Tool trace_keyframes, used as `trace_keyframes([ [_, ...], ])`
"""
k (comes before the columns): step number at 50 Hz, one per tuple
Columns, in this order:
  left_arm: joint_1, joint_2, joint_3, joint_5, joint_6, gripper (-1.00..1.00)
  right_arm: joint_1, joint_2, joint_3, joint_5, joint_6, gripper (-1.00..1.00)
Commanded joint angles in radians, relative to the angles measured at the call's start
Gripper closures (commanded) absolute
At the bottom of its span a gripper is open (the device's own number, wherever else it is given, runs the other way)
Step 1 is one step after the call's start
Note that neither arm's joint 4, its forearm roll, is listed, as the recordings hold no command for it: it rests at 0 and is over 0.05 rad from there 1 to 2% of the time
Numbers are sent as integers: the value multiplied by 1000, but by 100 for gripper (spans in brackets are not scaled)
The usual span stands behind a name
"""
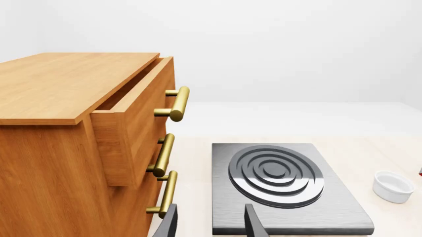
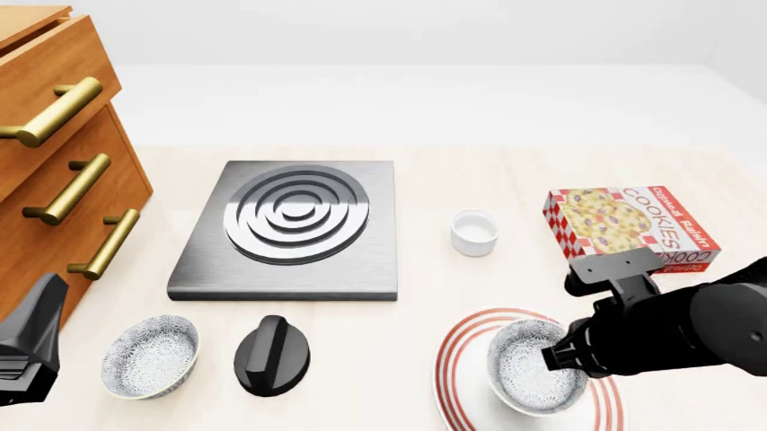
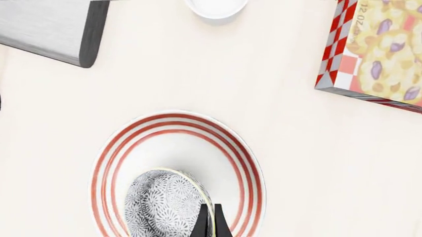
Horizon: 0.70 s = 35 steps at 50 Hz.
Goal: Pick the akita bowl between the plate and the ramekin and place it on the plate.
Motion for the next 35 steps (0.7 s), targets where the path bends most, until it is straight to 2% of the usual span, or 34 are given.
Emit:
trace_keyframes([
  [1,0,0,0,0,0,-100,1,122,43,-127,16,100],
  [6,0,0,0,0,0,-100,-32,148,56,-157,-13,100],
  [8,0,0,0,0,0,-100,-34,145,56,-152,-11,100],
  [11,0,0,0,0,0,-100,-52,125,56,-136,-38,100],
  [12,0,0,0,0,0,-100,-50,126,50,-134,-34,-100],
  [14,0,0,0,0,0,-100,-52,128,49,-134,-35,-100],
  [15,0,0,0,0,0,-100,-74,117,51,-130,-59,-100],
  [16,0,0,0,0,0,-100,-68,111,45,-120,-53,-100],
  [18,0,0,0,0,0,-100,-88,50,27,-59,-80,-100],
  [20,0,0,0,0,0,-100,-83,32,15,-39,-63,-100],
  [23,0,0,0,0,0,-100,-125,-51,-19,41,-99,-100],
  [25,0,0,0,0,0,-100,-162,-103,-35,88,-163,-100],
  [26,0,0,0,0,0,-100,-148,-111,-66,108,-120,-100],
  [27,0,0,0,0,0,-100,-148,-111,-66,109,-120,-100],
  [28,0,0,0,0,0,-100,-167,-128,-73,120,-145,-100],
  [30,0,0,0,0,0,-100,-157,-131,-82,131,-134,-100],
  [32,0,0,0,0,0,-100,-160,-184,-131,194,-129,-100],
  [34,0,0,0,0,0,-100,-164,-197,-144,211,-128,-100],
  [35,0,0,0,0,0,-100,-171,-238,-192,264,-125,-100],
])
